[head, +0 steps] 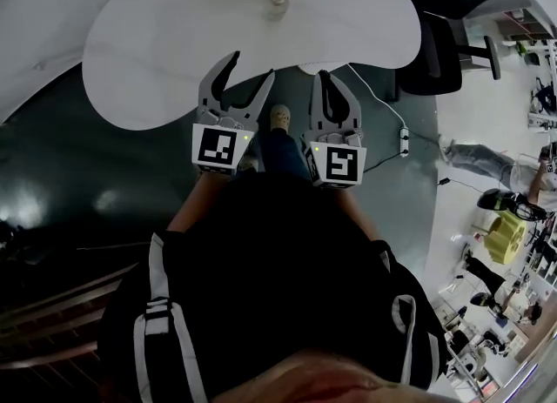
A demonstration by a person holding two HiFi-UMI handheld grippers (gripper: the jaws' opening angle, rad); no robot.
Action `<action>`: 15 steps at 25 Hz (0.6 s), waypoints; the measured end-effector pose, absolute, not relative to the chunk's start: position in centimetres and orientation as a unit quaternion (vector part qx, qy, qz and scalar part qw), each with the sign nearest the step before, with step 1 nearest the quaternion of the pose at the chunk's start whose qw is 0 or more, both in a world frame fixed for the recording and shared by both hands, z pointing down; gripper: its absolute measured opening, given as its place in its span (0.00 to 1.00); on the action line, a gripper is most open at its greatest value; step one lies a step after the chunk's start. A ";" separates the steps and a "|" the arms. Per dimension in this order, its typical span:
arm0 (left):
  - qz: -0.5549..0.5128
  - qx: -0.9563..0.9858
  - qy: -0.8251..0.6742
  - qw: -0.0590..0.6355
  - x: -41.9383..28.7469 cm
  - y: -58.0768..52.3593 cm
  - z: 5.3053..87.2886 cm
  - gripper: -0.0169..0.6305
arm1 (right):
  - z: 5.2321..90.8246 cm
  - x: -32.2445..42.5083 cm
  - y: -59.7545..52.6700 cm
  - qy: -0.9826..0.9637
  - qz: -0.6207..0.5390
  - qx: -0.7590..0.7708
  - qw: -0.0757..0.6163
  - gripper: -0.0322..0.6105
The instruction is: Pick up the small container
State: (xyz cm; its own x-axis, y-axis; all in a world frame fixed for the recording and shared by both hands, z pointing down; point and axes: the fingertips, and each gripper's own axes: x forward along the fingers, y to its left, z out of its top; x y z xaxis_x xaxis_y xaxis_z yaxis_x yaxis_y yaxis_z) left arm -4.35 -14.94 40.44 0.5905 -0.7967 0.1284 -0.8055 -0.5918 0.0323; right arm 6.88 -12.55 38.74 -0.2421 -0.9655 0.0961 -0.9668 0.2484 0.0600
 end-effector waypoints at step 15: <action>0.059 0.855 -0.513 0.041 -1.2 -24.7 41.3 0.42 | 39.6 9.2 -24.2 -0.848 0.014 0.526 0.070 0.08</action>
